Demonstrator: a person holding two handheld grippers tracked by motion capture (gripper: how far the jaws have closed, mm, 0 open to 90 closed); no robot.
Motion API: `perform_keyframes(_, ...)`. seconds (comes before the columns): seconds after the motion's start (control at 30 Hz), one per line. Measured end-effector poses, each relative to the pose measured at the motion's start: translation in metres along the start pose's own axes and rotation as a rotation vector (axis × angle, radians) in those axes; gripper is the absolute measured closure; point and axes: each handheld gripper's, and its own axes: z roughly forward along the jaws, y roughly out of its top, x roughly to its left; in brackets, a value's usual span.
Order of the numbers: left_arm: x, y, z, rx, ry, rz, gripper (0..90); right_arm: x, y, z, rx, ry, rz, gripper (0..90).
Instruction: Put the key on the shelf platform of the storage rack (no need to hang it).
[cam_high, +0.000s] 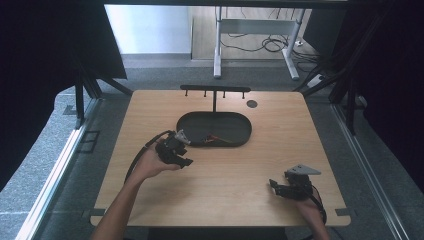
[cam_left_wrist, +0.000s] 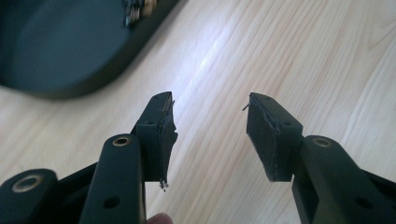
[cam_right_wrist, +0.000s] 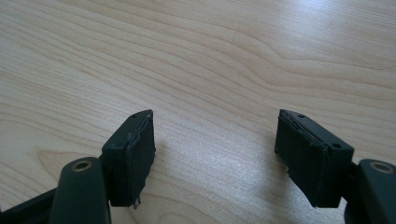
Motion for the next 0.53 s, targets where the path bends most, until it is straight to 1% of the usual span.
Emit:
perform_keyframes(0.03, 0.0, 0.0, 0.0, 0.0, 0.0, 0.0, 51.4, 0.0, 0.0, 0.0, 0.0, 0.0, 0.001, 29.4)
perform_keyframes(0.1, -0.001, -0.006, 0.001, 0.004, -0.005, -0.006, 51.2, 0.0, 0.0, 0.0, 0.0, 0.001, 0.002, 29.4)
perform_keyframes(0.13, -0.002, -0.011, 0.002, 0.005, -0.001, -0.011, 51.2, 0.0, 0.0, 0.0, 0.001, 0.001, 0.003, 29.4)
perform_keyframes(0.23, -0.003, -0.014, 0.002, 0.0, -0.002, -0.019, 51.1, 0.0, 0.0, 0.0, 0.001, 0.001, 0.004, 29.4)
perform_keyframes(0.3, -0.003, -0.017, 0.001, -0.004, -0.012, -0.031, 50.9, 0.0, 0.0, 0.0, -0.001, 0.001, 0.002, 29.4)
perform_keyframes(0.33, -0.003, -0.018, 0.001, -0.004, -0.01, -0.029, 50.5, 0.0, 0.0, 0.0, -0.004, 0.0, 0.003, 29.4)
perform_keyframes(0.37, -0.003, -0.019, 0.002, -0.007, -0.013, -0.04, 50.5, 0.0, 0.0, -0.001, -0.005, -0.001, 0.004, 29.4)
perform_keyframes(0.47, -0.003, -0.02, 0.002, -0.013, -0.015, -0.051, 49.8, 0.0, 0.001, -0.003, -0.021, -0.004, 0.008, 29.4)
perform_keyframes(0.53, -0.003, -0.02, 0.003, -0.012, -0.005, -0.051, 49.5, 0.0, 0.001, -0.003, -0.025, -0.006, 0.009, 29.4)
